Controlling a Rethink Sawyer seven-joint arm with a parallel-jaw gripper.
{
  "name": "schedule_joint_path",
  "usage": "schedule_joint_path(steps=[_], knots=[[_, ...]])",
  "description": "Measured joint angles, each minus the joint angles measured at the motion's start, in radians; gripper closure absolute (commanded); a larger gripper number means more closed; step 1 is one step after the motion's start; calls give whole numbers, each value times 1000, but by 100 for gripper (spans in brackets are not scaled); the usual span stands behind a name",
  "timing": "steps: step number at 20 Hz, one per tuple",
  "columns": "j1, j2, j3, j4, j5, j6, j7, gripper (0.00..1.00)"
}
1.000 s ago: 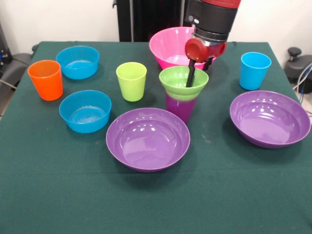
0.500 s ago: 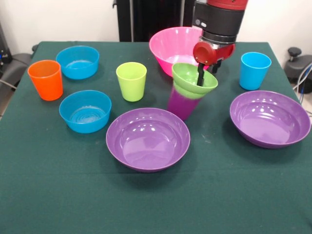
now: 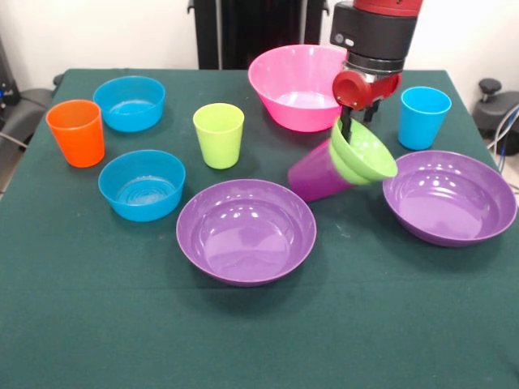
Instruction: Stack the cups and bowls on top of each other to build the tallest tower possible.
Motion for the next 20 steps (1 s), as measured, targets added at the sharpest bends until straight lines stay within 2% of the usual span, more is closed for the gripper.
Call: schedule_joint_path(steps=[10, 17, 20], knots=[[49, -54, -63, 0, -19, 33, 0, 0], [40, -89, -90, 1, -41, 45, 0, 0], [6, -87, -76, 2, -40, 43, 0, 0]])
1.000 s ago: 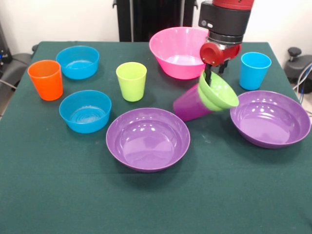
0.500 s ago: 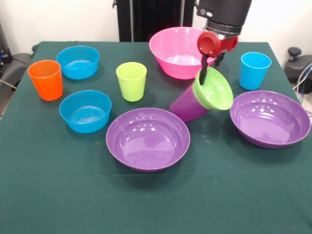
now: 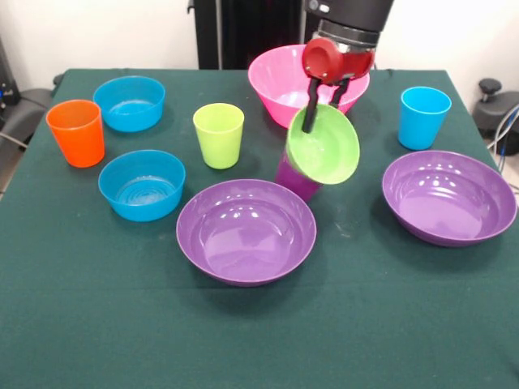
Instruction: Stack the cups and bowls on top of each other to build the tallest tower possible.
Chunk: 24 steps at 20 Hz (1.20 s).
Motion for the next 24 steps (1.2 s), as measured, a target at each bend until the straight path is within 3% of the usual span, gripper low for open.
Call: schedule_joint_path(steps=[4, 9, 16, 24], knots=[[-39, 34, 10, -1, -5, -21, 0, 0], [-38, 94, 10, -1, -23, -62, 0, 0], [-22, 112, 10, -21, -26, -130, 0, 0], [-20, 113, 10, -22, -26, -132, 0, 0]])
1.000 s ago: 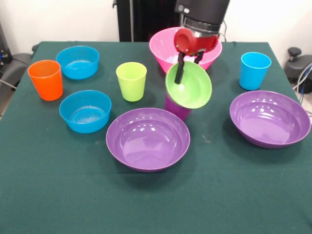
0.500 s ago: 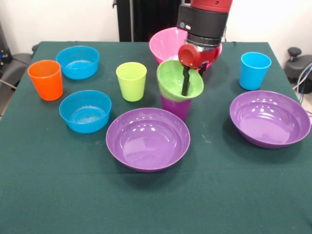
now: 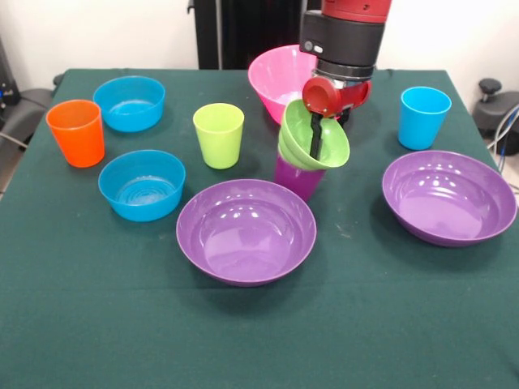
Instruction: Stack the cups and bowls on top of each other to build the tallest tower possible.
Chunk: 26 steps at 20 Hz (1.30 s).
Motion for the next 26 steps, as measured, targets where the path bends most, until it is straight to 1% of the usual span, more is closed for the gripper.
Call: schedule_joint_path(steps=[11, 16, 18, 21, 23, 26], knots=[[-2, -2, 2, 1, 1, 0, 0, 0], [-29, -18, 17, 24, 23, 14, 0, 0], [-56, -44, 35, 54, 39, 36, 0, 0], [-79, -73, 49, 83, 55, 57, 0, 0], [-104, -110, 65, 115, 72, 81, 0, 0], [-125, -146, 81, 142, 82, 106, 0, 0]])
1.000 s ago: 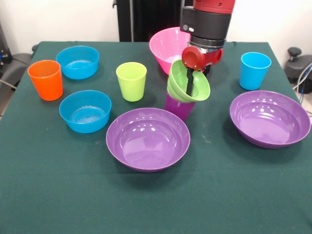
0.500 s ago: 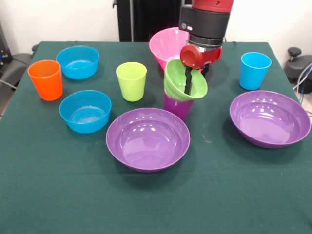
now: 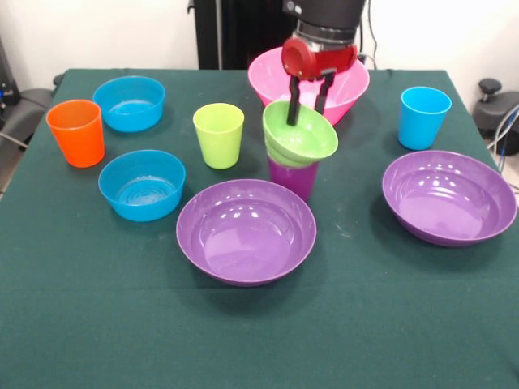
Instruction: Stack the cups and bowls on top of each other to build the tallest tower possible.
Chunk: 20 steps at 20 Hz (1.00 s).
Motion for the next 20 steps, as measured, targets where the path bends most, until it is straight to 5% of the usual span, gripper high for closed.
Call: schedule_joint_path(steps=[11, 20], knots=[[-47, -113, 76, 68, 42, 84, 0, 0], [-215, -222, 229, 120, 131, 220, 0, 0]])
